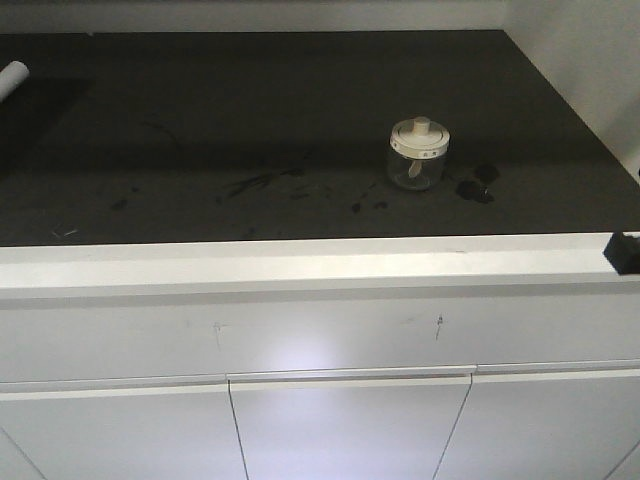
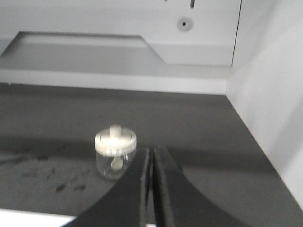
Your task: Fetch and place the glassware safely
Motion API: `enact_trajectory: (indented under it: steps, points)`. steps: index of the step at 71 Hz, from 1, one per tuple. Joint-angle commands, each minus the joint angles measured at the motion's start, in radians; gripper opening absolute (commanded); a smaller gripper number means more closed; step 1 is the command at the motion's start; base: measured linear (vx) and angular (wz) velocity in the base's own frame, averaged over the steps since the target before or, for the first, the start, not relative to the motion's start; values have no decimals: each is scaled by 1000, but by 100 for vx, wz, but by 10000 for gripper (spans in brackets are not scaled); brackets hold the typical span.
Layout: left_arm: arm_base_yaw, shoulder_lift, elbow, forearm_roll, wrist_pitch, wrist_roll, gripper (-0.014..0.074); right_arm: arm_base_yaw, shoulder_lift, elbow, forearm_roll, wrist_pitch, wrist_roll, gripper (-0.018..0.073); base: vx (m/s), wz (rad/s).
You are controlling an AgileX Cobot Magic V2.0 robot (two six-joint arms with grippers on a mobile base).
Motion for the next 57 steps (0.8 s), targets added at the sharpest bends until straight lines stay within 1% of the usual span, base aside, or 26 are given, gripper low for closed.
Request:
enact_trajectory:
  steps: [1, 10, 20, 36, 57]
  points:
    - [-6, -55, 33, -4, -68, -10, -7, -5, -39, 18, -1, -55, 3, -1, 0, 0]
    - [-6, -122, 103, -4, -68, -10, -7, -5, -68, 71, -2, -54, 3, -1, 0, 0]
    - [-6, -169, 151, -3, -72, -10, -7, -5, -71, 84, -2, -58, 1, -1, 0, 0]
    - [-6, -172, 152, -7, -70, -11, -7, -5, -71, 84, -1, -122, 1, -1, 0, 0]
    - [-6, -172, 152, -7, -70, -11, -7, -5, -58, 84, 4, -133, 1, 0, 0, 0]
